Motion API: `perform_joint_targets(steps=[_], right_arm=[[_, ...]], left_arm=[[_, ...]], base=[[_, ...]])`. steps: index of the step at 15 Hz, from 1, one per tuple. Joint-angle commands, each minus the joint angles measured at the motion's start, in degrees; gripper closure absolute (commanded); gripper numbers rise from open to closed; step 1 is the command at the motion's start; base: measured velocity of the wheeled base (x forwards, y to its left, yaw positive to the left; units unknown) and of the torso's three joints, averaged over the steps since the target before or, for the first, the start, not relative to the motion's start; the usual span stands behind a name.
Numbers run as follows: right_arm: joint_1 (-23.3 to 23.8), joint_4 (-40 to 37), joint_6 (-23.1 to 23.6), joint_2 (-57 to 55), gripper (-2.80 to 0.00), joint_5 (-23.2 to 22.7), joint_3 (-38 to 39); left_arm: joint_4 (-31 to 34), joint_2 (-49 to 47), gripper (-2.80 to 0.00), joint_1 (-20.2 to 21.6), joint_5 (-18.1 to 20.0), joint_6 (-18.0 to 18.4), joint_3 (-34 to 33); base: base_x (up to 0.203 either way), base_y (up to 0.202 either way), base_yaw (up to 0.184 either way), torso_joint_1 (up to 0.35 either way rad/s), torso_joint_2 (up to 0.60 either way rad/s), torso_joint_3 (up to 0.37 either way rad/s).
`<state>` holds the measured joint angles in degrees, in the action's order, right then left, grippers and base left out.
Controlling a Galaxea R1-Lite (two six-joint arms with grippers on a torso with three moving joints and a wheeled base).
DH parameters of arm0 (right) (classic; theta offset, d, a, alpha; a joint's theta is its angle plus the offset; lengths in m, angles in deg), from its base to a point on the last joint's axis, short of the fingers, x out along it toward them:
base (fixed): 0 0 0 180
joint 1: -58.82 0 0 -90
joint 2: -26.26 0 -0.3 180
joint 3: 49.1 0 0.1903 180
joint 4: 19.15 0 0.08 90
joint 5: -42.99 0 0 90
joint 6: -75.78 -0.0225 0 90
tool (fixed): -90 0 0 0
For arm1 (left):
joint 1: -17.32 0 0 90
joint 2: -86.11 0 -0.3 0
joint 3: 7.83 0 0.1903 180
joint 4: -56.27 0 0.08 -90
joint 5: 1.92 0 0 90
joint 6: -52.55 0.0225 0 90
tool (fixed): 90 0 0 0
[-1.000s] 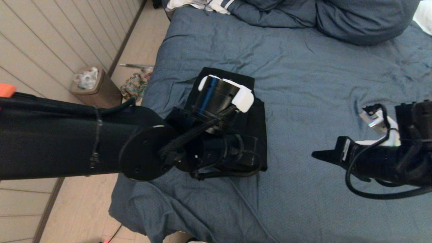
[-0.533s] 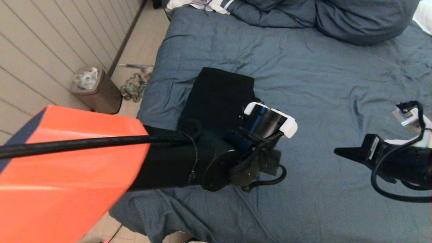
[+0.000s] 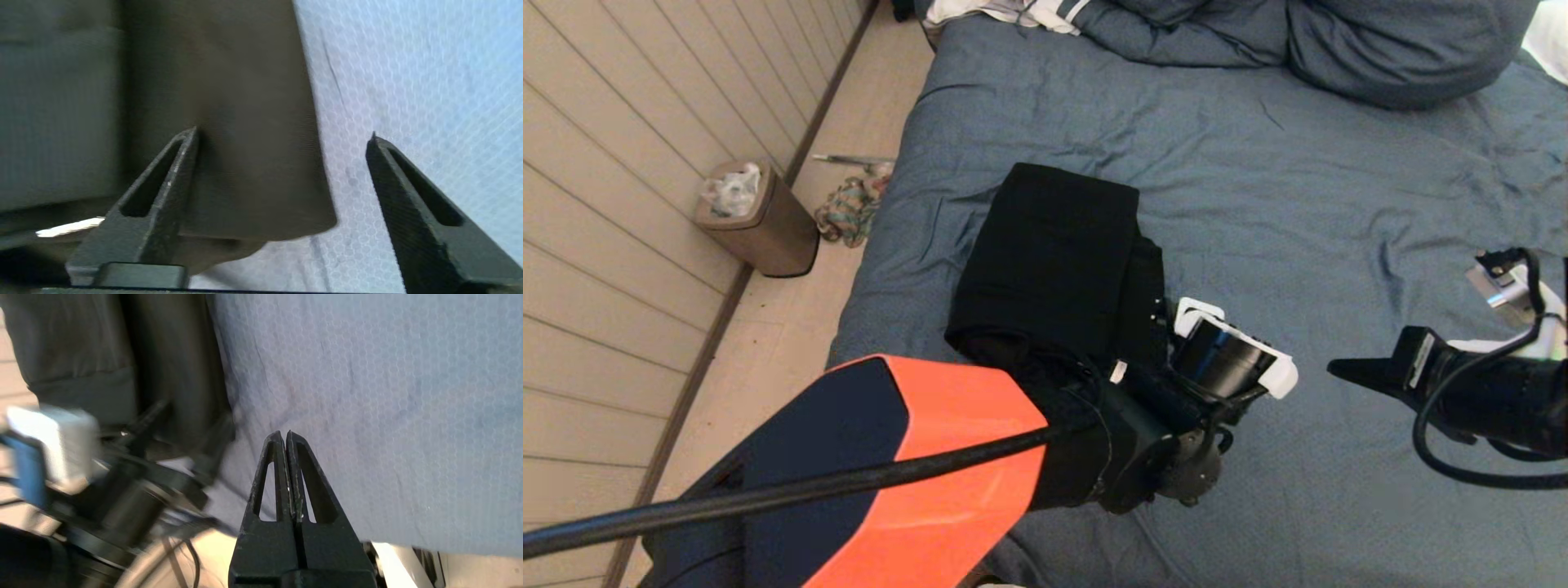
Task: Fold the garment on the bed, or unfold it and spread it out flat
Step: Unfold the black sweatshirt
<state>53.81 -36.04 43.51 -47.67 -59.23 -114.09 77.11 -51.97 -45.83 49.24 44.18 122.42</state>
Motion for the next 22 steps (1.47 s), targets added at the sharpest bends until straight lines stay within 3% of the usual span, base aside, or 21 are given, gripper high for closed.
perform_joint_targets(steps=[1,3,5,6,9,14,16,22], right_arm=[[0.0,0.6,-0.2,-0.4,0.0,-0.1,0.4],[0.3,0.7,-0.1,-0.6,0.0,-0.1,0.5],[0.3,1.1,-0.1,-0.7,0.0,-0.1,0.5],[0.3,1.1,-0.2,-0.6,0.0,-0.1,0.5],[0.2,1.1,-0.2,-0.8,0.0,-0.1,0.5],[0.1,1.2,-0.2,-2.1,0.0,-0.1,0.6],[0.2,1.1,-0.2,-2.1,0.0,-0.2,0.2],[-0.5,1.1,-0.3,-4.0,0.0,-0.3,0.1]], left_arm=[[-0.9,-2.0,-2.8,0.0,-0.8,0.6,0.6],[-2.2,-3.0,-2.8,0.0,-1.9,1.5,1.1],[-2.6,-3.3,-2.8,0.0,-5.4,2.4,1.1],[-2.8,-4.2,0.0,0.0,-7.4,3.3,1.4],[-6.8,-5.2,0.0,0.0,-8.9,5.0,3.3],[-6.7,0.4,0.0,3.4,-8.7,5.8,3.3],[-7.1,1.3,0.0,6.4,-8.5,5.8,3.3],[-7.8,14.6,0.0,22.7,-7.1,5.4,1.5]], base=[[0.0,0.0,0.0,0.0,0.0,0.0],[0.0,0.0,0.0,0.0,0.0,0.0],[0.0,0.0,0.0,0.0,0.0,0.0],[0.0,0.0,0.0,0.0,0.0,0.0],[0.0,0.0,0.0,0.0,0.0,0.0],[0.0,0.0,0.0,0.0,0.0,0.0],[0.0,0.0,0.0,0.0,0.0,0.0],[0.0,0.0,0.0,0.0,0.0,0.0]])
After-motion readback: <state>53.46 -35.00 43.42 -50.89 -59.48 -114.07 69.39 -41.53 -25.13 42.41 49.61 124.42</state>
